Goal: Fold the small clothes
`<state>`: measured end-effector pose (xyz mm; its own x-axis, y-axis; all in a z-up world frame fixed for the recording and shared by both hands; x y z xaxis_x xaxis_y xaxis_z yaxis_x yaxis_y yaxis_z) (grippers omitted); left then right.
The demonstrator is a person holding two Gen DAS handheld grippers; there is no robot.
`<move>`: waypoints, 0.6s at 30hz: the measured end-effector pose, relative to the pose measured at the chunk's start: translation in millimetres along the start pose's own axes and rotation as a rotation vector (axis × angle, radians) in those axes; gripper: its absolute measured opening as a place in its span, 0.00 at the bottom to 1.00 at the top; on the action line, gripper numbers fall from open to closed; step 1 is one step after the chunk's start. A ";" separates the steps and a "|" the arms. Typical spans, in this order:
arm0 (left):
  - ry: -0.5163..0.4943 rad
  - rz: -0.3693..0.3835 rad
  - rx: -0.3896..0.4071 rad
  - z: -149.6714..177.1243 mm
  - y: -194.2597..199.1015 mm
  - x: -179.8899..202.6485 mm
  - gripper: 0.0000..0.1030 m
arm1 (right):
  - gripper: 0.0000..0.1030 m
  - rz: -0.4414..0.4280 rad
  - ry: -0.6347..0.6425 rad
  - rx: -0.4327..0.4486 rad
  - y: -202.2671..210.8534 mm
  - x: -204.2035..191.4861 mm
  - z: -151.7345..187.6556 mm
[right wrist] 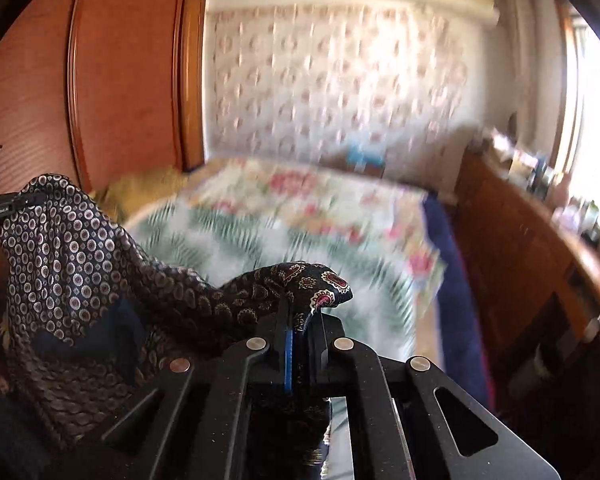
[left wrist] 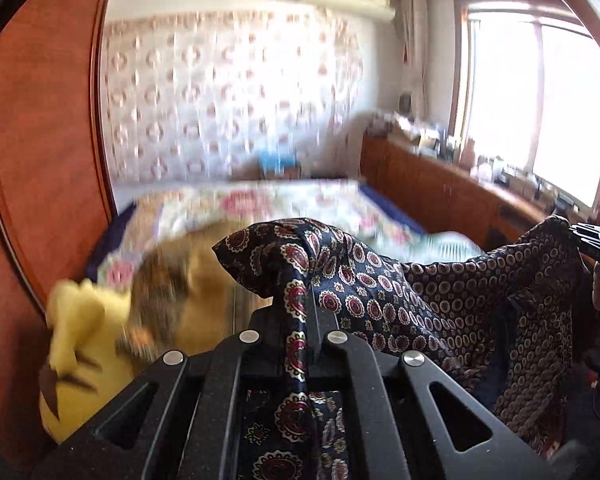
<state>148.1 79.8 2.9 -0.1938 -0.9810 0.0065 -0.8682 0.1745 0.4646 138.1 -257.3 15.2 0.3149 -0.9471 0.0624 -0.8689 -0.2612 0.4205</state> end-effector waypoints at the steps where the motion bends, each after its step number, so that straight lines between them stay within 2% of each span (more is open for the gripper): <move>1: 0.000 0.002 0.022 -15.8 0.3 -1.6 0.05 | 0.04 0.012 0.006 0.025 5.0 4.7 -15.3; 6: -0.006 -0.047 0.081 -71.8 -23.1 -20.5 0.05 | 0.04 0.090 0.042 0.105 1.4 19.6 -80.9; 9: -0.009 -0.077 0.073 -84.0 -46.5 -34.8 0.05 | 0.04 0.131 0.042 0.116 -17.5 27.8 -104.1; 12: 0.000 -0.109 0.015 -74.0 -81.9 -52.1 0.07 | 0.04 0.140 0.018 0.064 -55.5 30.7 -100.4; 14: 0.003 -0.121 -0.037 -58.3 -103.0 -59.5 0.13 | 0.06 0.160 0.005 0.022 -81.9 27.5 -87.3; 15: 0.001 -0.118 -0.069 -47.1 -113.3 -63.1 0.23 | 0.07 0.160 -0.008 -0.024 -99.1 26.6 -75.6; 16: 0.002 -0.111 -0.099 -35.2 -122.4 -67.3 0.33 | 0.12 0.155 -0.019 -0.062 -110.6 14.4 -71.7; 17: 0.007 -0.106 -0.120 -26.1 -127.9 -71.2 0.39 | 0.22 0.163 -0.030 -0.100 -123.6 14.2 -60.3; 18: 0.011 -0.105 -0.135 -19.6 -131.4 -72.9 0.44 | 0.28 0.169 -0.034 -0.125 -132.4 12.4 -50.9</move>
<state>285.2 126.8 -41.3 -0.1001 -0.9942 -0.0390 -0.8139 0.0593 0.5780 276.4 -225.0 6.4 0.1540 -0.9817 0.1123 -0.8537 -0.0750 0.5153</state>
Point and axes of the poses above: each gripper's, at about its wrist camera, not at the fingertips, and y roughly against the way its jaws point, x to its right, z to its underside, the point moved 9 cm from there along -y, roughly the way its jaws point, and after that the axes turned 4 degrees about -y, right-handed, at the moved point
